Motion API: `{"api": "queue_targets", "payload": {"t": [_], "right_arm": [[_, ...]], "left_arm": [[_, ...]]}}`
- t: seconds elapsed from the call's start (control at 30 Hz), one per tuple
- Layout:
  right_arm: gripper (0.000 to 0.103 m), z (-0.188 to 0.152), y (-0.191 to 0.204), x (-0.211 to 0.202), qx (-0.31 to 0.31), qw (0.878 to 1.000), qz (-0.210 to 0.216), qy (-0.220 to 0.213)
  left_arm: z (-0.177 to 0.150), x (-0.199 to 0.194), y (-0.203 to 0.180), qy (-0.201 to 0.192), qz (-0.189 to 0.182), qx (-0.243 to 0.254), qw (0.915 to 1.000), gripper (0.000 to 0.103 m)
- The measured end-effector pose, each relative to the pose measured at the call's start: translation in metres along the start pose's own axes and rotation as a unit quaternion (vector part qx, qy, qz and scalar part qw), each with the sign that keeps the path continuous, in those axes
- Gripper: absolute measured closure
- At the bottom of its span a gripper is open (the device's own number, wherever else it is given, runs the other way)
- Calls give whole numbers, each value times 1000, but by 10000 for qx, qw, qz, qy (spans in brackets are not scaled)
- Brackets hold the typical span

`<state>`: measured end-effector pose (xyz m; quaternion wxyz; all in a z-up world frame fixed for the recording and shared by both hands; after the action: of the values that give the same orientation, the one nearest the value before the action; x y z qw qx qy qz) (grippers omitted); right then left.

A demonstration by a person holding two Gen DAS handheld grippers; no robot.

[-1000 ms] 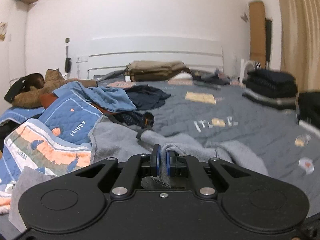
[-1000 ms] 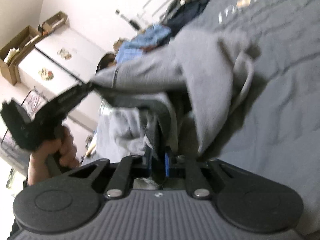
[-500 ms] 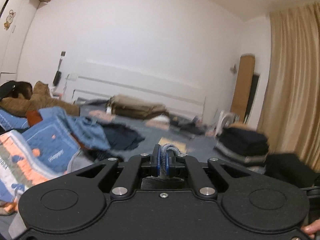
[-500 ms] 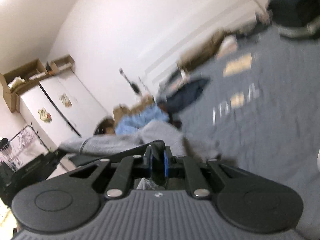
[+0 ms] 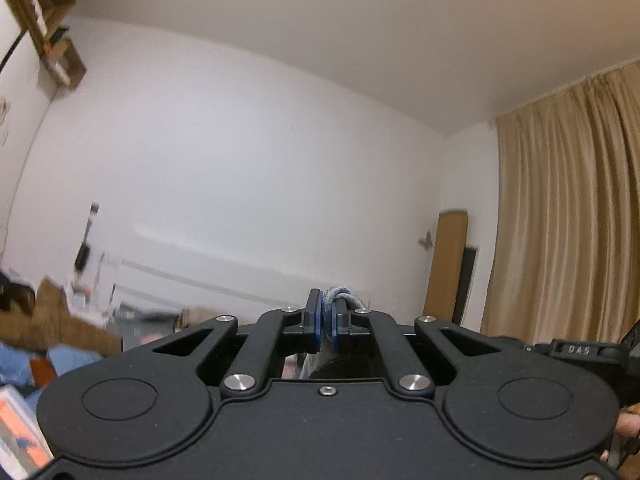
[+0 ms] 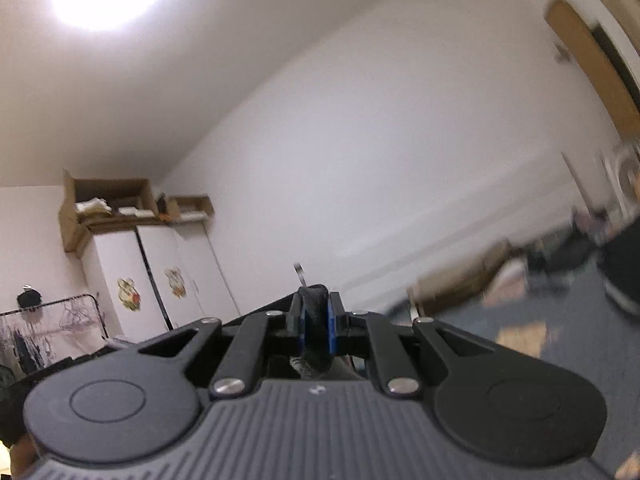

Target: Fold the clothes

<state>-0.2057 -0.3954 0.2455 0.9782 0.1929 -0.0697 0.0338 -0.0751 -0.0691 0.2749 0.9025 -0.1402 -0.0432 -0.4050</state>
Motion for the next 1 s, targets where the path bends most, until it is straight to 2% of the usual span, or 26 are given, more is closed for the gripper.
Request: {"api": "queue_targets", "payload": {"t": [0.17, 0.33, 0.53, 0.67, 0.77, 0.83, 1.0], "right_arm": [[93, 68, 30, -23, -390, 9982, 99, -435], [93, 118, 51, -37, -634, 9959, 113, -630], [93, 139, 72, -53, -1012, 9921, 120, -729], [93, 132, 63, -43, -1017, 9932, 7, -565], [93, 117, 49, -27, -927, 9950, -152, -327], [93, 100, 36, -9, -906, 9954, -292, -105], [93, 27, -3, 37, -731, 9943, -652, 428]], "left_arm": [[53, -11, -42, -294, -158, 281, 9990, 98], [89, -18, -78, -461, -208, 536, 9973, 98], [107, -22, -102, -554, -206, 713, 9957, 98], [95, -8, -100, -375, -111, 693, 9968, 98], [72, 13, -91, -100, 8, 661, 9978, 98], [52, 31, -82, 127, 109, 618, 9980, 98], [-11, 81, -52, 695, 367, 531, 9955, 98]]}}
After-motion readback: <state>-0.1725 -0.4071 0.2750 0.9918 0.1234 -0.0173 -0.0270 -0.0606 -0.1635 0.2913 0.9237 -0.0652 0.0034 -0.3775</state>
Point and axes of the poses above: each gripper's, at about its wrist camera, not at the fingertips, and x roughly the way its jaws point, y to its left, z to its top, the point moved 2 cm from there along x, roughly the way its jaws point, and after that the axes turned 2 degrees about -x, right-handed, at the moved point
